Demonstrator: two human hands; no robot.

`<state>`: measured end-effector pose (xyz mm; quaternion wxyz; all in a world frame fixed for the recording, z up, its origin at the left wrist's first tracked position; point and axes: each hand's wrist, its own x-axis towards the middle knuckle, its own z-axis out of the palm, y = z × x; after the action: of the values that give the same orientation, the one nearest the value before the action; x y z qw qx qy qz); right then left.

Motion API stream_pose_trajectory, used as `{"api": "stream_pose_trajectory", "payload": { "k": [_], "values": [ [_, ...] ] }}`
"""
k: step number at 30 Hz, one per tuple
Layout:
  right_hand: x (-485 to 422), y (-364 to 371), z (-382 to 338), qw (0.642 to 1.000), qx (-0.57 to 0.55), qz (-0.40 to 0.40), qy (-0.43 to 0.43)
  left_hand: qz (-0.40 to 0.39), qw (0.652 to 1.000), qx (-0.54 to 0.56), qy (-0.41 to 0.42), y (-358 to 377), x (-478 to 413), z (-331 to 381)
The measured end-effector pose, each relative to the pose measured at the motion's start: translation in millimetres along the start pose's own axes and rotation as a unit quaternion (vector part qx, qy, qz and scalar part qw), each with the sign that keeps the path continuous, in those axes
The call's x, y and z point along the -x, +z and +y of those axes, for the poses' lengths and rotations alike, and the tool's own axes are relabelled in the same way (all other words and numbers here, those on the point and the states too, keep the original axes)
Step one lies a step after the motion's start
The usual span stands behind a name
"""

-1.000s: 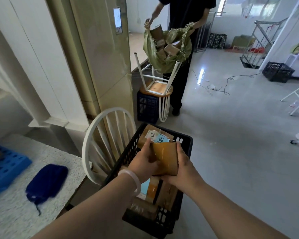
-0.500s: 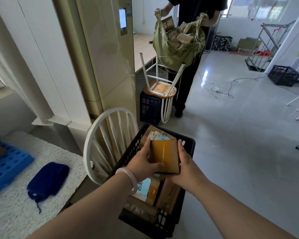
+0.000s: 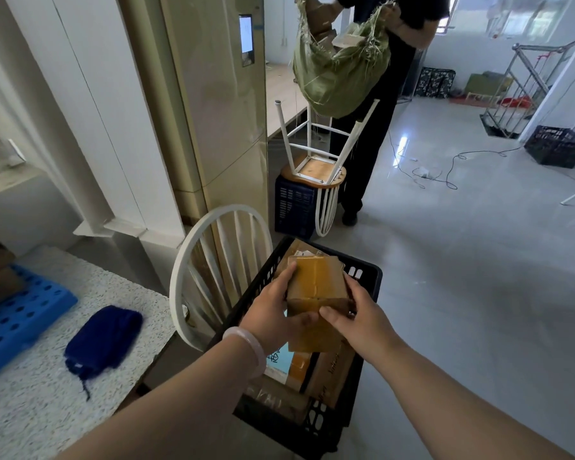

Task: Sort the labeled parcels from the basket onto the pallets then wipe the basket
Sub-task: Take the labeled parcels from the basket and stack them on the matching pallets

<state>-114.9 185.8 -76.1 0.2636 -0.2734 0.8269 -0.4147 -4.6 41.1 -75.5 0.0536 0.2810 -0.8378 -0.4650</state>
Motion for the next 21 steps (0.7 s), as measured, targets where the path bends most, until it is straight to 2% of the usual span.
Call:
{"api": "stream_pose_trajectory", "payload": {
  "k": [4,9,15,18,21],
  "values": [
    [0.7,5.7,-6.3,0.999,-0.043,0.025,0.012,0.042,0.996,0.074,0.001,5.8,4.6,0.7],
    [1.9,6.3,-9.2,0.996,-0.076,0.023,0.041,0.033,0.989,0.145,-0.006,3.3,6.3,-6.2],
    [3.1,8.8,-9.0,0.994,-0.089,0.012,0.057,0.035,0.988,0.152,-0.018,2.7,5.8,-13.5],
    [2.0,11.2,-11.1,0.994,-0.084,0.053,0.048,0.024,0.979,0.199,-0.034,5.9,4.7,-19.0],
    [0.6,13.0,-12.3,0.993,-0.078,0.087,0.031,0.042,0.98,0.193,-0.035,8.9,2.1,-25.9]
  ]
}}
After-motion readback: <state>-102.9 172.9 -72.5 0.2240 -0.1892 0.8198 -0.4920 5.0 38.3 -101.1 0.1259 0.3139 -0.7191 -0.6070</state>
